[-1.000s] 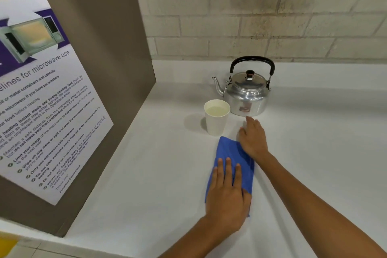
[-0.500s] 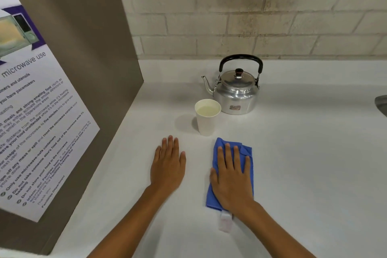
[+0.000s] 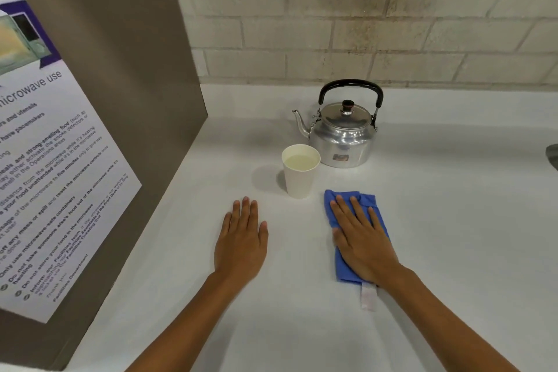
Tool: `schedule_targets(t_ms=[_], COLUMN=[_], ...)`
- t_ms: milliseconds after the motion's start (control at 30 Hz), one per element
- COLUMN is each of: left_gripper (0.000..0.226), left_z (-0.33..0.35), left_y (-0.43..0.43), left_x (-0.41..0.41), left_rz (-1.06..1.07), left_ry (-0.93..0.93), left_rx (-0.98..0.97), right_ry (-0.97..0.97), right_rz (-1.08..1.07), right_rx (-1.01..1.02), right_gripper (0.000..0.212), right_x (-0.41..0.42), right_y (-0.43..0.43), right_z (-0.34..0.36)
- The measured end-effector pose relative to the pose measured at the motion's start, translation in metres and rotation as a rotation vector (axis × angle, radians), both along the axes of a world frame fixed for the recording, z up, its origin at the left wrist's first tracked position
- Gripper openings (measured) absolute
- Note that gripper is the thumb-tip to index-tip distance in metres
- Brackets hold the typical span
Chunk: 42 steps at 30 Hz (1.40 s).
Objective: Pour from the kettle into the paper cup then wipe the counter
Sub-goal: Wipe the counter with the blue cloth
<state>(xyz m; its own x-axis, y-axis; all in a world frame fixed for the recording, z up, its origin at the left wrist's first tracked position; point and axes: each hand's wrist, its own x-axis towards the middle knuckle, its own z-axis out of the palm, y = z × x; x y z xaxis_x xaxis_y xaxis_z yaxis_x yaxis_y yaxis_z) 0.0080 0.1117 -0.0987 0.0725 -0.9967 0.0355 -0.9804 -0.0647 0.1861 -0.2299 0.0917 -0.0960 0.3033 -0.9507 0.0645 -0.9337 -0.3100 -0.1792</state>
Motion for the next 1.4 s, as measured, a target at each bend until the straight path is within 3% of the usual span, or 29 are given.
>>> schedule_targets(t_ms=[133,367,600,800,967,1067,1233,1400], left_gripper=[0.055,0.055,0.054,0.055,0.055,0.055,0.055,0.056], left_z=[0.002,0.001,0.002,-0.002,-0.002,-0.001,-0.003,-0.003], left_y=[0.000,0.000,0.002,0.000,0.000,0.000,-0.001,-0.003], left_x=[-0.003,0.000,-0.002,0.001,0.001,-0.001,0.001,0.001], left_rz=[0.007,0.000,-0.004,-0.009,-0.007,-0.002,0.001,0.009], left_ry=[0.005,0.001,-0.001,0.000,0.002,0.008,0.006,-0.002], left_rx=[-0.006,0.011,0.004,-0.027,-0.024,-0.012,-0.023,-0.006], right_ry=[0.025,-0.017,0.035,-0.056,0.005,0.031,0.027,0.089], right_rz=[-0.102,0.113,-0.145,0.119,-0.210,-0.287,-0.054,0.053], right_rx=[0.075,0.051,0.113,0.032,0.091,0.112,0.073,-0.039], right_gripper=[0.055,0.056,0.055,0.057,0.057,0.056,0.068,0.058], right_x=[0.002,0.006,-0.005,-0.004,-0.060,-0.052,0.008,0.037], right_y=[-0.044,-0.029,-0.063,0.000,-0.048,-0.055,0.014,0.079], right_z=[0.015,0.000,0.018,0.000,0.012,0.016,0.013,0.019])
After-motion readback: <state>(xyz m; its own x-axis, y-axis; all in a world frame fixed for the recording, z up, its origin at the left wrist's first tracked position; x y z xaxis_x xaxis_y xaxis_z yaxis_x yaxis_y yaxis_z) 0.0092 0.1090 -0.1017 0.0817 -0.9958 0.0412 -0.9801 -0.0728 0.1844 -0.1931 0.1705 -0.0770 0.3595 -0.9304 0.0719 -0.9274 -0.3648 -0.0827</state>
